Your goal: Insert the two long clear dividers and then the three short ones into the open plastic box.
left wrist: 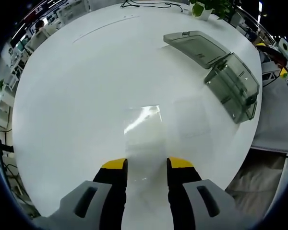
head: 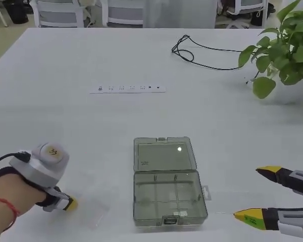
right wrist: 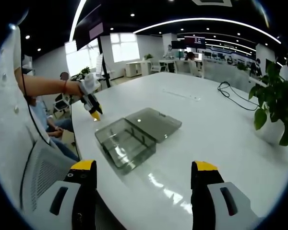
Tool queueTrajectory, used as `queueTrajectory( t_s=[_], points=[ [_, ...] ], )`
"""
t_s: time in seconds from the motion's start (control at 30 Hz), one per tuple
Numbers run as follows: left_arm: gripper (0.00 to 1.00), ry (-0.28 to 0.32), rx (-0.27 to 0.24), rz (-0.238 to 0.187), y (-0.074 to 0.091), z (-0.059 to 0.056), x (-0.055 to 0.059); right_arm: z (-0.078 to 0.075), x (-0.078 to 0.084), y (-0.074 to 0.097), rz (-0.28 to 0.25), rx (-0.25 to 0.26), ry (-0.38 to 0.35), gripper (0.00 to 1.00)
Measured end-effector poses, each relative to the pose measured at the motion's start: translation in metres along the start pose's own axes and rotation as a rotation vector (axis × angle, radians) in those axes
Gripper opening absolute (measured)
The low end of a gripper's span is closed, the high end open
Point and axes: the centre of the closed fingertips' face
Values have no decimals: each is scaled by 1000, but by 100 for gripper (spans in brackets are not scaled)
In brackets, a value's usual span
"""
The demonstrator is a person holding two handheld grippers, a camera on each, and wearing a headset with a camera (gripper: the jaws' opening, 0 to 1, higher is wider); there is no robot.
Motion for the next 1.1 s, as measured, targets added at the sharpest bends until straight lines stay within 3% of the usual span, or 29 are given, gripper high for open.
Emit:
queueTrajectory(
  t_s=[0.53,0.8,0.93,1.1],
  points=[
    [31,40,4,-57,2,-3,-2,0,-2,-1,4,-5,12,81],
    [30,82,24,-95,5,-12,-1,2,-4,0,6,-5,17,81],
    [30,112,40,-125,7,-15,-2,3,-6,0,6,-5,19,80],
    [30,176,70,-199,15,-23,-13,5,-8,-1,5,-7,23,80]
  ],
)
Point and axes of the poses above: the centre of the closed fingertips' face, and the gripper's own axes: y roughly backward along the fingers, z roughly to its left, x roughly out of its underside, and after that the axes turned 5 degrees about -y, right-handed
